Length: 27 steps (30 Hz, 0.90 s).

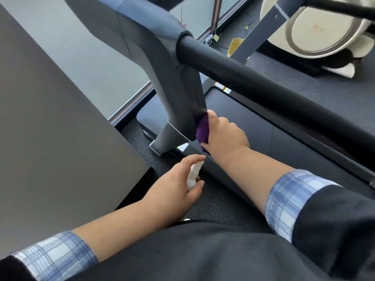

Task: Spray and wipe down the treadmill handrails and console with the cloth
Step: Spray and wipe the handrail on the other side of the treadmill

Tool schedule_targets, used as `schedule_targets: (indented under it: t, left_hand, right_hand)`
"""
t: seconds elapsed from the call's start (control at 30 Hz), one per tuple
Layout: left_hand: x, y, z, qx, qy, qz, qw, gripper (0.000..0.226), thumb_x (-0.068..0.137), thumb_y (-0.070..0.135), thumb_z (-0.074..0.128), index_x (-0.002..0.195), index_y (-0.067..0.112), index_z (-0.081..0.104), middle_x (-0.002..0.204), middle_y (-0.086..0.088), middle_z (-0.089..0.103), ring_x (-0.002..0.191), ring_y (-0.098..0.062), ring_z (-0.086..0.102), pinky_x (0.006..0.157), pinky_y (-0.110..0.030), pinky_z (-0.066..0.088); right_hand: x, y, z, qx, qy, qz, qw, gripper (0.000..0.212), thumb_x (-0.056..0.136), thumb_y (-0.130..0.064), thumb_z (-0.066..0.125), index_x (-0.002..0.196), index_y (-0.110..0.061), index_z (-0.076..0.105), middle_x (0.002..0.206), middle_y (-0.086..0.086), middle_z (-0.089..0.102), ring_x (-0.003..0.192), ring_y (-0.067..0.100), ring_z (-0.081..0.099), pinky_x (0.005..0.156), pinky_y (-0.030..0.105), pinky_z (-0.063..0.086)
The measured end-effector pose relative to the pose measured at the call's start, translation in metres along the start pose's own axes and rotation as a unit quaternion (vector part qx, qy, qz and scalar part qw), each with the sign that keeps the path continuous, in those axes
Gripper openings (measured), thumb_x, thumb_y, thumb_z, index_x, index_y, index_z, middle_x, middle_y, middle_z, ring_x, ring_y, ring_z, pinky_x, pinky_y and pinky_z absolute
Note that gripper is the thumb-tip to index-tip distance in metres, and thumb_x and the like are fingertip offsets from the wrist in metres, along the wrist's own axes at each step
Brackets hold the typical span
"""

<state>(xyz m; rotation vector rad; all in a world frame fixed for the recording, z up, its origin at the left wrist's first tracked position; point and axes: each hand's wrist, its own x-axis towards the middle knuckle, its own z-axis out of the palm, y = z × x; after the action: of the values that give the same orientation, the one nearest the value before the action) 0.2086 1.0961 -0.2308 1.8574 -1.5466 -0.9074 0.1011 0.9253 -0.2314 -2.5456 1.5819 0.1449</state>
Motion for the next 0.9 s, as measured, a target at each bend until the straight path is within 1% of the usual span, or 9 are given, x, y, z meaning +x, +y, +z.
schedule_targets:
  t: [0.1, 0.17, 0.23, 0.37, 0.47, 0.6, 0.73, 0.8, 0.9]
  left_hand:
    - [0.005, 0.013, 0.003, 0.006, -0.005, 0.018, 1.0, 0.054, 0.088, 0.042, 0.059, 0.128, 0.063, 0.029, 0.096, 0.025, 0.056, 0.084, 0.009, 0.054, 0.069, -0.013, 0.038]
    - [0.01, 0.026, 0.012, 0.007, -0.012, 0.032, 0.999, 0.054, 0.088, 0.041, 0.059, 0.129, 0.061, 0.029, 0.096, 0.025, 0.056, 0.083, 0.01, 0.054, 0.068, -0.013, 0.038]
    - [0.012, 0.039, 0.023, 0.005, -0.02, 0.045, 0.999, 0.054, 0.088, 0.041, 0.059, 0.129, 0.06, 0.03, 0.098, 0.024, 0.057, 0.084, 0.008, 0.055, 0.07, -0.016, 0.041]
    - [0.005, 0.062, 0.045, 0.001, -0.041, 0.055, 0.998, 0.054, 0.087, 0.041, 0.058, 0.128, 0.063, 0.03, 0.097, 0.021, 0.058, 0.086, -0.001, 0.059, 0.076, -0.028, 0.05]
    - [-0.007, 0.08, 0.064, 0.011, -0.051, 0.062, 0.997, 0.056, 0.088, 0.037, 0.061, 0.127, 0.062, 0.03, 0.097, 0.02, 0.058, 0.085, -0.002, 0.058, 0.076, -0.027, 0.05]
    - [-0.024, 0.107, 0.088, 0.028, -0.054, 0.078, 0.995, 0.056, 0.089, 0.037, 0.061, 0.128, 0.062, 0.029, 0.101, 0.021, 0.059, 0.084, 0.005, 0.056, 0.068, -0.017, 0.041]
    - [-0.043, 0.128, 0.107, 0.02, -0.054, 0.073, 0.996, 0.054, 0.09, 0.037, 0.061, 0.129, 0.059, 0.03, 0.104, 0.018, 0.06, 0.082, 0.0, 0.058, 0.071, -0.022, 0.047]
    - [-0.054, 0.134, 0.115, 0.018, -0.054, 0.067, 0.996, 0.054, 0.09, 0.037, 0.061, 0.129, 0.059, 0.03, 0.103, 0.016, 0.061, 0.081, -0.002, 0.058, 0.073, -0.025, 0.048]
    - [-0.068, 0.14, 0.125, 0.021, -0.049, 0.064, 0.997, 0.054, 0.091, 0.036, 0.061, 0.129, 0.059, 0.03, 0.1, 0.015, 0.06, 0.081, -0.001, 0.058, 0.072, -0.023, 0.047]
  right_hand:
    - [-0.007, 0.012, -0.001, -0.009, -0.015, -0.014, 1.0, 0.09, 0.088, -0.046, 0.069, 0.152, -0.026, 0.009, 0.119, 0.012, 0.052, 0.101, 0.035, 0.06, 0.067, 0.043, 0.047]
    - [-0.015, 0.022, -0.004, -0.005, -0.023, -0.02, 1.0, 0.085, 0.09, -0.034, 0.066, 0.152, -0.027, 0.008, 0.116, 0.012, 0.051, 0.1, 0.035, 0.059, 0.065, 0.042, 0.044]
    - [-0.028, 0.037, -0.007, 0.001, -0.025, -0.019, 1.0, 0.08, 0.089, -0.025, 0.062, 0.15, -0.027, 0.012, 0.113, 0.012, 0.05, 0.098, 0.037, 0.059, 0.064, 0.042, 0.044]
    - [-0.063, 0.072, -0.009, 0.005, -0.014, -0.001, 1.0, 0.074, 0.089, -0.029, 0.064, 0.145, -0.028, 0.016, 0.106, 0.012, 0.051, 0.094, 0.037, 0.06, 0.067, 0.045, 0.052]
    - [-0.09, 0.096, -0.012, -0.001, -0.005, 0.008, 1.0, 0.077, 0.088, -0.035, 0.069, 0.143, -0.028, 0.017, 0.104, 0.011, 0.052, 0.093, 0.035, 0.061, 0.071, 0.045, 0.055]
    - [-0.132, 0.133, -0.02, -0.035, -0.016, 0.034, 0.999, 0.084, 0.083, -0.029, 0.075, 0.142, -0.03, 0.016, 0.104, 0.011, 0.051, 0.094, 0.035, 0.06, 0.069, 0.043, 0.048]
    - [-0.171, 0.167, -0.032, -0.074, -0.049, 0.072, 0.993, 0.088, 0.083, -0.022, 0.075, 0.143, -0.03, 0.012, 0.097, 0.01, 0.043, 0.095, 0.034, 0.059, 0.065, 0.042, 0.045]
    - [-0.188, 0.18, -0.039, -0.107, -0.061, 0.075, 0.99, 0.088, 0.083, -0.02, 0.074, 0.144, -0.029, 0.012, 0.097, 0.009, 0.042, 0.097, 0.034, 0.059, 0.065, 0.041, 0.043]
    - [-0.196, 0.187, -0.052, -0.148, -0.106, 0.076, 0.98, 0.094, 0.079, -0.019, 0.075, 0.148, -0.026, 0.011, 0.105, 0.012, 0.045, 0.106, 0.036, 0.057, 0.069, 0.04, 0.039]
